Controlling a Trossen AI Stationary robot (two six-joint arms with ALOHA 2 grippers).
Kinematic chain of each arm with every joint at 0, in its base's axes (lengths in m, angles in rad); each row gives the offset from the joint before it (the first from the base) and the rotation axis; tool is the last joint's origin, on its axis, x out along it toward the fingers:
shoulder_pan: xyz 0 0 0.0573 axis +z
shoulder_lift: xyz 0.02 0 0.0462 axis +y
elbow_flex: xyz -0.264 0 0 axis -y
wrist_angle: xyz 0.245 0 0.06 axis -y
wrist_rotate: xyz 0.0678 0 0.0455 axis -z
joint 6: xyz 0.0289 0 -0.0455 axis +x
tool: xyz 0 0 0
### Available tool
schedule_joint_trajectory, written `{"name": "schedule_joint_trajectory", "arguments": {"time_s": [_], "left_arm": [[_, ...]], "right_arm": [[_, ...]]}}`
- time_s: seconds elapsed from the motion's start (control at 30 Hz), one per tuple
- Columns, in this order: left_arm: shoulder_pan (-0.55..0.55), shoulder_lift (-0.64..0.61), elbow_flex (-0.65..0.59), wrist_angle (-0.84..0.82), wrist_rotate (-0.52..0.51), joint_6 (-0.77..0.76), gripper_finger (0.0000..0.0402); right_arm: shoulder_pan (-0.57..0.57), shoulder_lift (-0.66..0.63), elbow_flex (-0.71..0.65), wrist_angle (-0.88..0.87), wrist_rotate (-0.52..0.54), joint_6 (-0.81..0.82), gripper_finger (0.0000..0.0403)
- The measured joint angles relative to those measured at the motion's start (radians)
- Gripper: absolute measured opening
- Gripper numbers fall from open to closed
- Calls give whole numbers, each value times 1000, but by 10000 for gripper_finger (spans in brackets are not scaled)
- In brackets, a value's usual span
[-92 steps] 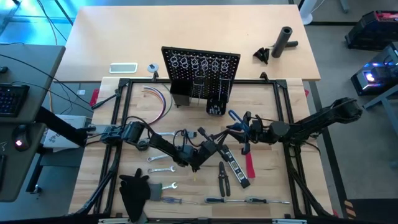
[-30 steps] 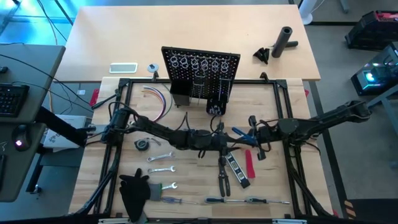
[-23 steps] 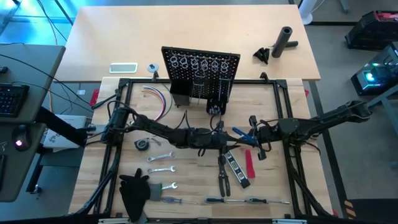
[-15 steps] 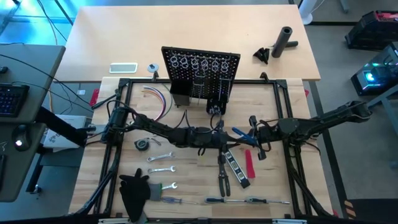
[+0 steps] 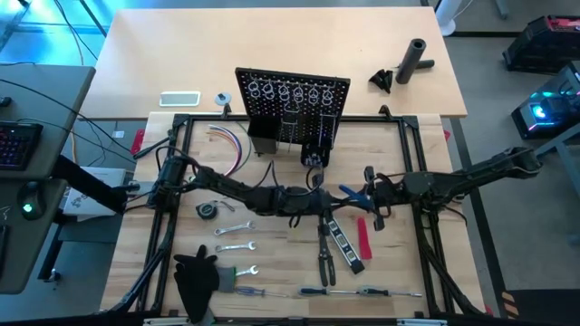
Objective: Hang tools onto peg board
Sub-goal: Hang the blue pick tool on the black pegboard
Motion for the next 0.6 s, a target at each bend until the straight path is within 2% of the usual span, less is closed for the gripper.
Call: {"name": "schedule_joint_trajectory", "arguments": {"time_s": [0.13, 0.33, 0.43, 0.6], "left_arm": [[17, 0, -30, 49, -1, -13, 4], [63, 0, -174, 283, 11, -110, 4], [83, 0, -237, 370, 39, -157, 4], [120, 0, -266, 405, 104, -233, 4]], "right_arm": [[0, -30, 0, -33, 33, 8, 69], [1, -120, 0, -111, 56, 9, 122], [1, -164, 0, -149, 71, 8, 137], [1, -205, 0, -172, 79, 0, 141]]}}
